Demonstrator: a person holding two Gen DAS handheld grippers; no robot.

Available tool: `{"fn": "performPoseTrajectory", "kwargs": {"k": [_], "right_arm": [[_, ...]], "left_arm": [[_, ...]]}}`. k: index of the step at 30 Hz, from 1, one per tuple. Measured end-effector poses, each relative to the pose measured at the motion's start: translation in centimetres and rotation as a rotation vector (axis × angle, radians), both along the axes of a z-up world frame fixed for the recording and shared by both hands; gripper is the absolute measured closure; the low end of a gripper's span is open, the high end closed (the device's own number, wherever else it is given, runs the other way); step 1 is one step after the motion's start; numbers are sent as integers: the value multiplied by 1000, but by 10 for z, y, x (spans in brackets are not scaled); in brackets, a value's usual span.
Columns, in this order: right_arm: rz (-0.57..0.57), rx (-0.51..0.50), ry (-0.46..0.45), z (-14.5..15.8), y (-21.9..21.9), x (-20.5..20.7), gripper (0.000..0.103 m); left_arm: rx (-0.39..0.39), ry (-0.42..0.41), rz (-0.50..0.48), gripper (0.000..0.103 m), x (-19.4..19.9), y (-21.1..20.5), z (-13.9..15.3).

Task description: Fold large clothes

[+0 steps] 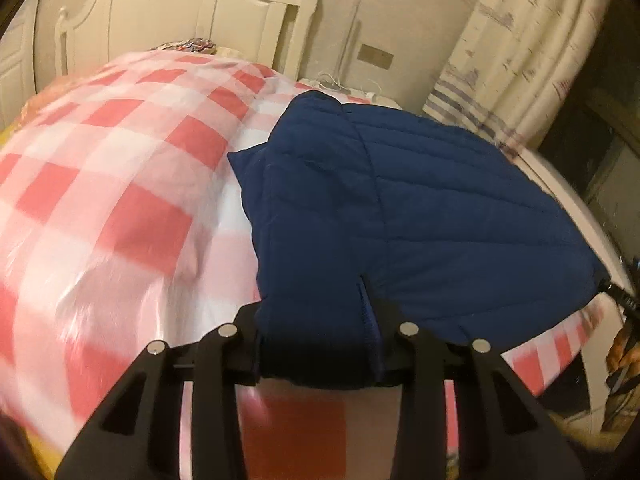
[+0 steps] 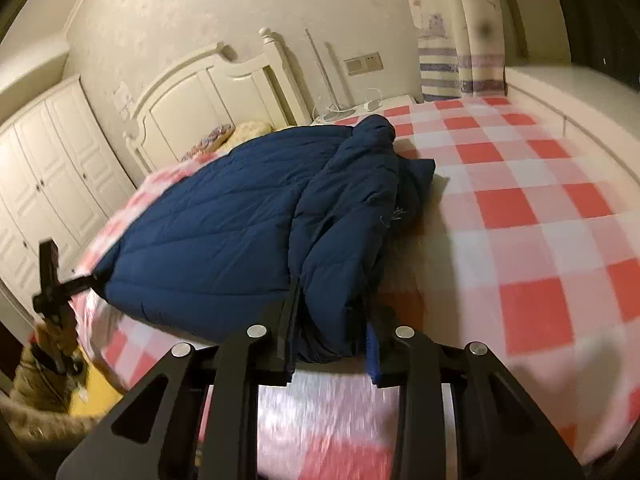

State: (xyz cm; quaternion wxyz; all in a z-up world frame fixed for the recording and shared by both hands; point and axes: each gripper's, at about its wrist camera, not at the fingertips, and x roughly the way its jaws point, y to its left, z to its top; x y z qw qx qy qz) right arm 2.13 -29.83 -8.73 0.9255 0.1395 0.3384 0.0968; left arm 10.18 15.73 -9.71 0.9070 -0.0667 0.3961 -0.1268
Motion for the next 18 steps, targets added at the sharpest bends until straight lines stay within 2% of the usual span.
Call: {"fn": "performPoseTrajectory", "kwargs": {"k": [4, 7, 9, 11, 12, 14, 15, 17, 18], "right_arm": [[3, -9, 16, 2, -7, -36, 72], [5, 8, 42, -4, -12, -59, 71], [-2, 14, 58, -8, -15, -63, 68], [-18, 18, 93, -7, -22, -65, 62], [-37, 2, 103, 0, -25, -67, 53], [-75, -58, 51, 20, -28, -74, 30], [-93, -94, 1, 34, -28, -77, 12], [-97, -136, -96, 64, -23, -70, 10], [-86, -148, -117, 77, -16, -59, 10]], "left_arm": [[-43, 3, -53, 65, -44, 3, -6], [-74, -2, -56, 60, -62, 9, -12], [-74, -6, -42, 49, -65, 13, -12], [-62, -22, -10, 33, -68, 21, -5], [-41, -43, 21, 29, -71, 25, 2], [50, -150, 105, 14, -77, 29, 28], [84, -206, 129, 11, -77, 27, 44], [127, -293, 139, 3, -64, 9, 79], [147, -316, 140, 3, -54, -6, 95]]}}
